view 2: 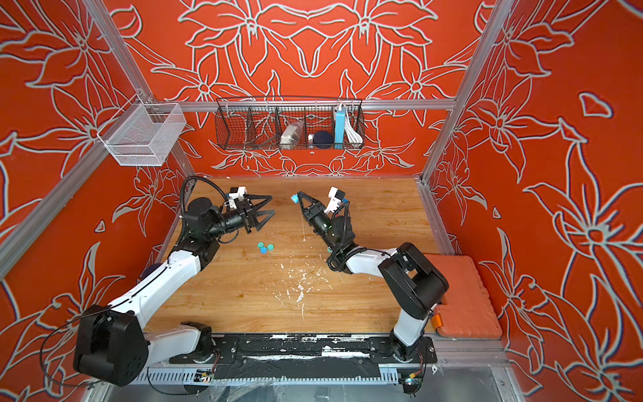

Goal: Close the stamp cap
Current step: Adjust the stamp.

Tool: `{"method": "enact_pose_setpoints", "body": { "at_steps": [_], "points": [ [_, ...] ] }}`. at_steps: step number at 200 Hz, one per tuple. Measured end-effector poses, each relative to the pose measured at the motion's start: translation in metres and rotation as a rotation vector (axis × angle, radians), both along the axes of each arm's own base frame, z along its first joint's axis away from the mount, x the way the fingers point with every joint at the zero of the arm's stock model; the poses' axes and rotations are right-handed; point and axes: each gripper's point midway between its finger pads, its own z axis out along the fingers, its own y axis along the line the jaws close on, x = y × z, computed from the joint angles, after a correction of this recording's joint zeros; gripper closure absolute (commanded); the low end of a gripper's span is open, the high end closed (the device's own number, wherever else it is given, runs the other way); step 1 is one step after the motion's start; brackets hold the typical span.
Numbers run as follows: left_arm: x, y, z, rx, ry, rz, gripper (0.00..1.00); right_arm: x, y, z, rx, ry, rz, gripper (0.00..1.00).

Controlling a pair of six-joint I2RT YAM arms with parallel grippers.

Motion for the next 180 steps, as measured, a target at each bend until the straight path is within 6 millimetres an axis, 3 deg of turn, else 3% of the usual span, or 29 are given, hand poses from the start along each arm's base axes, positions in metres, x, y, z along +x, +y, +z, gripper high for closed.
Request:
{"method": "enact_pose_setpoints", "body": {
  "at_steps": [52,112,180],
  "points": [
    [0.005,-0.001,-0.012,0.056,0.013,-0.004,0.31,-0.010,0.019,0.012,0.026,-0.004,0.058,1.00],
    [0.008,-0.004,-0.014,0.095,-0.011,-0.009,0.31,-0.013,0.028,0.001,0.031,0.070,0.096,1.00],
    [0.016,-0.013,-0.023,0.106,0.007,-0.018,0.34,-0.036,0.058,-0.007,0.068,0.138,0.165,1.00]
  ]
}}
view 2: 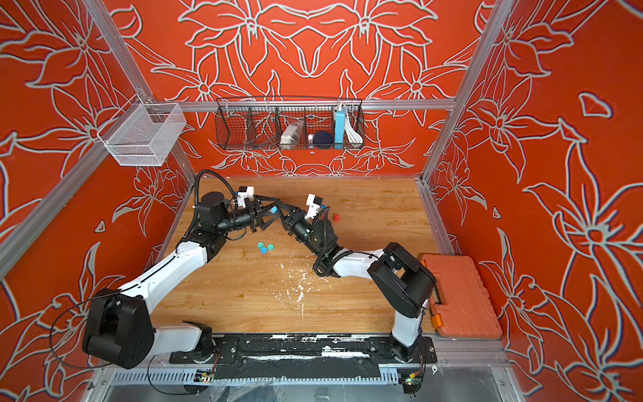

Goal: Close the stamp cap
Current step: Adjust the stamp.

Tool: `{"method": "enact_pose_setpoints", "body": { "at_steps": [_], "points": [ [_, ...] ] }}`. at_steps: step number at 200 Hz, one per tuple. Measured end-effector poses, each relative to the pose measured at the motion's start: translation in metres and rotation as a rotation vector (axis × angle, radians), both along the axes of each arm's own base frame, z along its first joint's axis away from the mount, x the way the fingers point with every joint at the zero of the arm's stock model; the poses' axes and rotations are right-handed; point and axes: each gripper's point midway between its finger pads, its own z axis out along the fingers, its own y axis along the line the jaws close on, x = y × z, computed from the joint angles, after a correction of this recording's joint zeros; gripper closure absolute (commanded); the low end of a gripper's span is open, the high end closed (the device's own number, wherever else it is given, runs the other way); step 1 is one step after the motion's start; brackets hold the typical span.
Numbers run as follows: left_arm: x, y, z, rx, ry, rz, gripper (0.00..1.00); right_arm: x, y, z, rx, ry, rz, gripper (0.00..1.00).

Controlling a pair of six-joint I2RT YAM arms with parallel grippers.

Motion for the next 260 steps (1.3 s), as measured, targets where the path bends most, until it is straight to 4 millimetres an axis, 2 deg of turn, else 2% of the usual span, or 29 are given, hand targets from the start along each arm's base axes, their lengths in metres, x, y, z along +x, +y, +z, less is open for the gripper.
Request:
{"method": "enact_pose_setpoints", "body": {
  "at_steps": [44,83,169,260],
  "points": [
    [0.001,0.002,-0.003,0.019,-0.006,0.012,0.41,0.004,-0.003,-0.005,-0.001,0.021,-0.026,1.00],
    [0.000,0.005,-0.005,0.044,-0.005,0.035,0.41,0.006,-0.014,-0.024,-0.050,0.072,-0.076,1.00],
    [0.000,0.006,-0.004,0.046,-0.010,0.038,0.44,0.008,-0.016,-0.022,-0.036,0.086,-0.089,1.00],
    [0.000,0.004,-0.012,0.048,0.005,0.024,0.49,0.011,-0.013,-0.032,0.012,0.134,-0.078,1.00]
  ]
}}
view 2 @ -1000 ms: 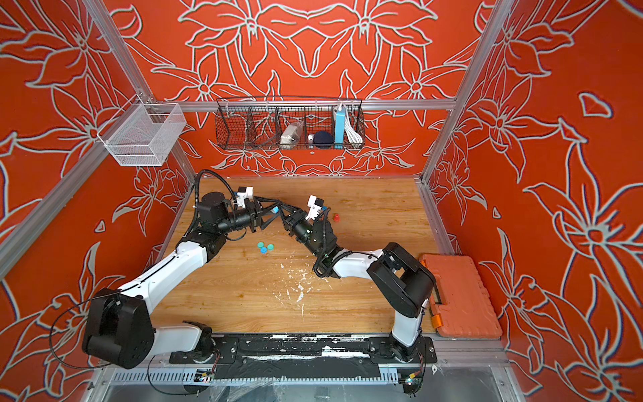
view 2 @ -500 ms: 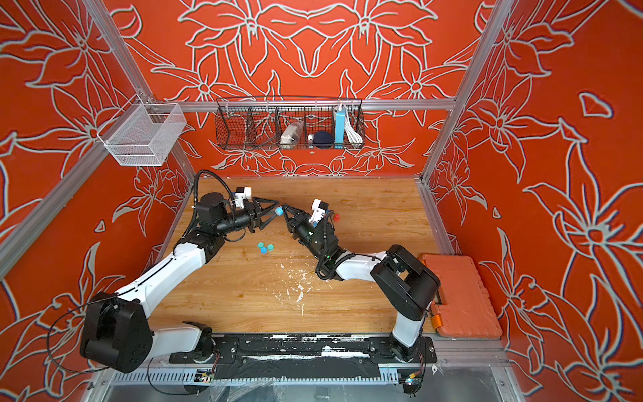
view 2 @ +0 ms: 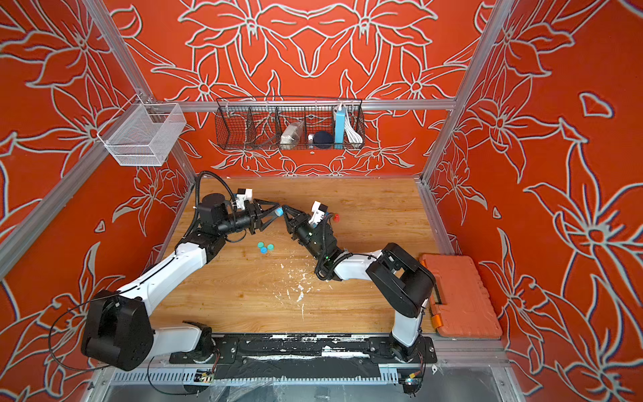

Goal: Close the stamp cap
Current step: Adjust the stamp.

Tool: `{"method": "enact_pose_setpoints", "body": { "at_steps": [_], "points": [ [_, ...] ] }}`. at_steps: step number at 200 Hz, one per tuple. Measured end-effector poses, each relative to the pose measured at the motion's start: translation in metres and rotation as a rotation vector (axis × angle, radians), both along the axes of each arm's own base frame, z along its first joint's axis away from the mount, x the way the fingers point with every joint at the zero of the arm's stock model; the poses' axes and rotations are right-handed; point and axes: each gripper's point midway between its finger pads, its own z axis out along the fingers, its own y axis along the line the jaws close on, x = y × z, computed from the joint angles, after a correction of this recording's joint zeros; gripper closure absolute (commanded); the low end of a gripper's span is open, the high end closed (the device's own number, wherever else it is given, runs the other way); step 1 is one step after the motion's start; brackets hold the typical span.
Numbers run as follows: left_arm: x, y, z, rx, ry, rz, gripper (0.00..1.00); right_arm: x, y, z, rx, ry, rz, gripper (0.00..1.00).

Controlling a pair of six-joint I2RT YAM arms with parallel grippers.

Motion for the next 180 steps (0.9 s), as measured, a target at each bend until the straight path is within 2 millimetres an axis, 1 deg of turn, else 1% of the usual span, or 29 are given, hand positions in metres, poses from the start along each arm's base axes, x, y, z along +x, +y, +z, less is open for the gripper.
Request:
{"method": "enact_pose_setpoints", "body": {
  "at_steps": [36,59,141,180],
  "points": [
    [0.002,-0.001,-0.006,0.002,0.016,-0.007,0.52,0.003,0.000,-0.004,0.022,0.019,-0.010,1.00],
    [0.003,-0.002,-0.011,0.002,0.028,-0.010,0.56,0.004,0.000,-0.008,0.028,0.030,-0.013,1.00],
    [0.005,-0.003,-0.015,0.003,0.042,-0.012,0.68,0.005,-0.001,-0.007,0.052,0.025,-0.014,1.00],
    [0.005,-0.002,-0.017,0.006,0.051,-0.008,0.69,0.005,0.000,-0.008,0.060,0.023,-0.012,1.00]
  ]
}}
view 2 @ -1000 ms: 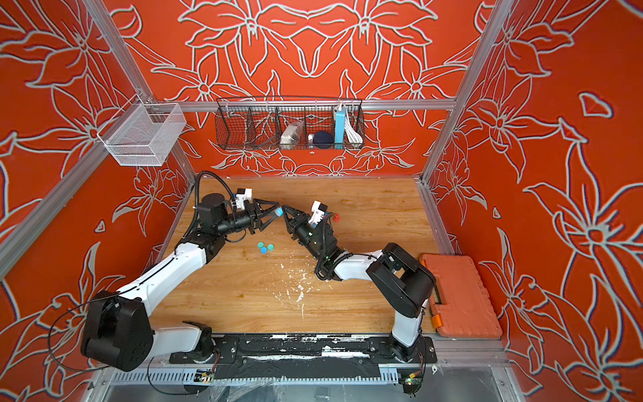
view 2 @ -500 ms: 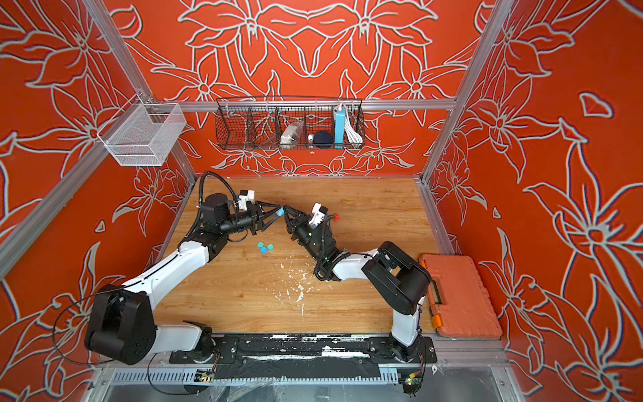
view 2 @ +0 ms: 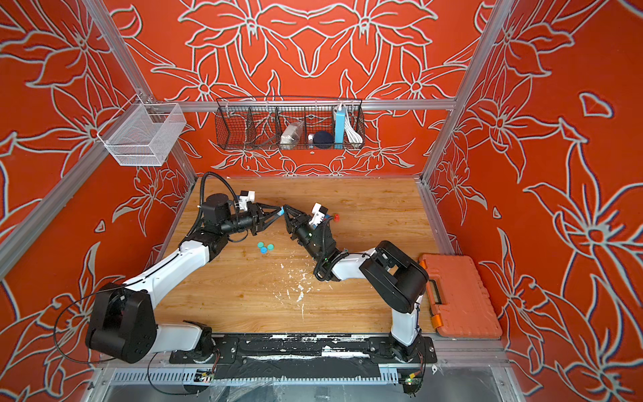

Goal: Close the stamp cap
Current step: Adjust the stamp.

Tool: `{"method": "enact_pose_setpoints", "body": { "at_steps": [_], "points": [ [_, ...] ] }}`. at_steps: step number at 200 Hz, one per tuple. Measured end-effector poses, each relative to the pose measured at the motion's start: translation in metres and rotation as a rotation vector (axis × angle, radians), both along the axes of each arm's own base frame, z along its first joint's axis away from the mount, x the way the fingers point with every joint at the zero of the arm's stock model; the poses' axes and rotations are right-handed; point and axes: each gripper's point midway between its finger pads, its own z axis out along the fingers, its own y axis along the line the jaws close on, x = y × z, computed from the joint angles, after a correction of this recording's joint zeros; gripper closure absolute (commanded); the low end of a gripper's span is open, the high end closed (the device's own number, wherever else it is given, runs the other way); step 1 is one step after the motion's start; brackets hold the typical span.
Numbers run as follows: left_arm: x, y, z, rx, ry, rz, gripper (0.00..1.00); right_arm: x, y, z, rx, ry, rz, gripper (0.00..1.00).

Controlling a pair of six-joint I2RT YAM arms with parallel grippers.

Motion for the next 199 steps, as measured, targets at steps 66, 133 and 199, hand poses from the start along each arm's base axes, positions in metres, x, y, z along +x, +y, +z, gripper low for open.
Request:
{"method": "enact_pose_setpoints", "body": {
  "at_steps": [66,133,199],
  "points": [
    [0.000,0.000,-0.002,0.007,0.005,0.002,0.69,0.000,0.001,-0.002,-0.002,0.004,0.002,0.87],
    [-0.003,0.001,-0.002,0.017,0.002,-0.006,0.69,0.004,-0.002,-0.004,-0.017,0.005,-0.002,0.67],
    [-0.014,0.006,0.006,0.035,-0.029,-0.027,0.70,0.009,-0.021,-0.006,-0.044,0.004,0.016,0.63]
  ]
}}
